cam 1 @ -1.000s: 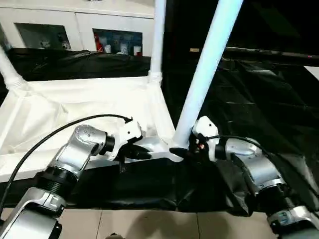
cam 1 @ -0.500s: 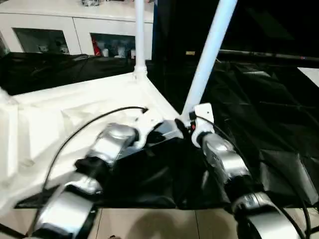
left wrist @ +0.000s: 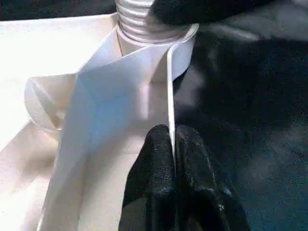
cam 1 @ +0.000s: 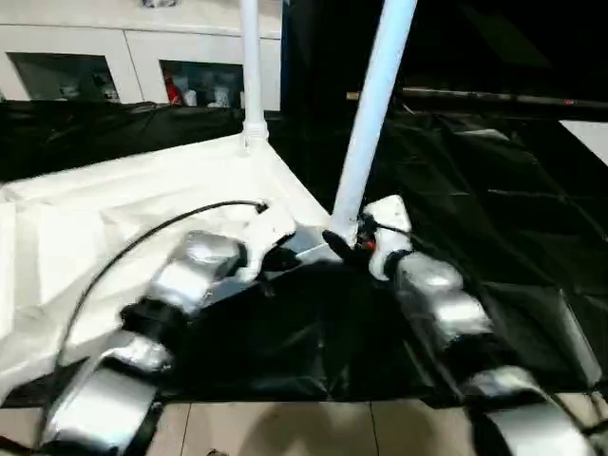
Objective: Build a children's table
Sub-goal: Rotate leg to tighten
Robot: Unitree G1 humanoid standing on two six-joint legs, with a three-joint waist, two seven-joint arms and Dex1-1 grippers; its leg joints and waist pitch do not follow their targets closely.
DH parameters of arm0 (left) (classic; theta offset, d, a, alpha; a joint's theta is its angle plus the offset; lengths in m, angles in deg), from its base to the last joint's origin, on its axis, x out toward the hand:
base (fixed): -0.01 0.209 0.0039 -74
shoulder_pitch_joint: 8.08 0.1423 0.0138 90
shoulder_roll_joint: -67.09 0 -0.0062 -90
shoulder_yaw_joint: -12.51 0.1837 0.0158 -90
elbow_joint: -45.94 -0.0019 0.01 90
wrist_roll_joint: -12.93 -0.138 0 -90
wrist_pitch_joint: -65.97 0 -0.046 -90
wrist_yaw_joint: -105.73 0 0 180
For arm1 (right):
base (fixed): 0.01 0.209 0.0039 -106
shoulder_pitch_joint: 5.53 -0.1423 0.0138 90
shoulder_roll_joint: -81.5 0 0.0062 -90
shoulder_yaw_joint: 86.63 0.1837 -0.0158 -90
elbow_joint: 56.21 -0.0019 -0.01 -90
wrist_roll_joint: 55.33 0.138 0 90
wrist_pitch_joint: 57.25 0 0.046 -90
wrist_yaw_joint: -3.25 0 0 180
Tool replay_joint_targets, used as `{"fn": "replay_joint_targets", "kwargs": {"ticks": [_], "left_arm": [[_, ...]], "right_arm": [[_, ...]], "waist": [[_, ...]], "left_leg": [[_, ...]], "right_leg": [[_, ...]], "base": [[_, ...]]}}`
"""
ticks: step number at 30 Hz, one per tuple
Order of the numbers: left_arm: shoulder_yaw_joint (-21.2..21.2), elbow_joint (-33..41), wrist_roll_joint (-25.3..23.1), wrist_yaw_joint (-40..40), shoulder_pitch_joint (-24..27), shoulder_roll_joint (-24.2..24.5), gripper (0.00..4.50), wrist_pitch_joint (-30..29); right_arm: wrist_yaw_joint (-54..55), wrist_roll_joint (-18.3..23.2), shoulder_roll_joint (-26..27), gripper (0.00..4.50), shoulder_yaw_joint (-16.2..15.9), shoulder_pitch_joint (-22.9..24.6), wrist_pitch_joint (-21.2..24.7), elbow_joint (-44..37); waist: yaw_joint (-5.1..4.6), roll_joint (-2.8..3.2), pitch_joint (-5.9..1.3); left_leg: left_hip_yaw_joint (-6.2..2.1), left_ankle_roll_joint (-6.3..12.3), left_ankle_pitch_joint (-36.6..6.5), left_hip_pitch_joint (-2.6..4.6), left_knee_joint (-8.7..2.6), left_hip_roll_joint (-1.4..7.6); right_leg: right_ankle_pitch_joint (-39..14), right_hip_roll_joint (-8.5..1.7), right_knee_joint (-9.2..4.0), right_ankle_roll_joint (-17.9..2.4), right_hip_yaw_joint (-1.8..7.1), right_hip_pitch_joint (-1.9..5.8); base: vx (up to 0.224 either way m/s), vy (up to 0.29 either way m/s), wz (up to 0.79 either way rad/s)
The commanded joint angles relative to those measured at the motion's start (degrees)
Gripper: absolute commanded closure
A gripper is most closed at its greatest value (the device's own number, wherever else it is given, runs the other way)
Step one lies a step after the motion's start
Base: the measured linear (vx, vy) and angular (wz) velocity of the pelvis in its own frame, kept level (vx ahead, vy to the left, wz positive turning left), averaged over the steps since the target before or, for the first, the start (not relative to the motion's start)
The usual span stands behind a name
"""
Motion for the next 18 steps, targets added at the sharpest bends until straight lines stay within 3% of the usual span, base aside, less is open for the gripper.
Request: {"fn": "replay_joint_targets", "kwargs": {"ticks": [1,7,12,14,18], "left_arm": [[1.39,0.65,1.1,4.25,1.97,0.7,4.5,0.61],[3.75,8.33,4.07,16.5,5.79,6.82,4.5,-1.22],[4.55,13.48,5.28,22.06,7.95,9.85,4.5,-4.18],[4.43,14.18,5.38,21.89,8.21,10.02,4.5,-4.15],[4.33,15.63,5.97,21.51,8.64,10.21,4.5,-4.79]], "right_arm": [[-5.22,0.99,-1.27,0.8,-1.34,0.66,0.44,-2.81],[-20.69,1.58,-9.49,0.8,-5.87,4.83,2.7,-10.57],[-25.33,0.74,-11.77,0.8,-8.1,5.69,3.03,-13.54],[-24.94,0.67,-11.4,0.8,-8.13,5.53,3.06,-13.61],[-25.18,1.5,-10.76,0.8,-7.98,5.63,3.46,-14.42]], "waist": [[0.4,-0.06,-3.48],[0.62,-0.02,-3.44],[0.6,0.07,-2.95],[0.52,0.08,-2.96],[0.57,-0.09,-3.2]], "left_leg": [[0.22,1.97,-13.85,0.32,-3.44,0.8],[0.5,3.2,-12.33,0.57,-3.27,0.92],[0.3,1.09,-17.21,0.87,-3.8,1.14],[0.28,0.6,-17.92,0.97,-3.85,1.08],[0.28,0.52,-15.84,0.86,-3.71,1.03]], "right_leg": [[-9.66,-2.65,-4.03,-11.53,1.66,2.8],[-4.69,-2.49,-3.59,-14.01,1.74,2.9],[-14.13,-2.75,-4.27,-12.51,1.77,2.39],[-15.49,-2.7,-4.4,-11.96,1.82,2.22],[-11.67,-2.63,-3.98,-12.38,1.85,2.4]], "base": [[0.0,0.0,0.0],[0.0,0.0,0.0],[0.0,0.0,0.0],[0.0,0.0,0.0],[0.0,0.0,0.0]]}}
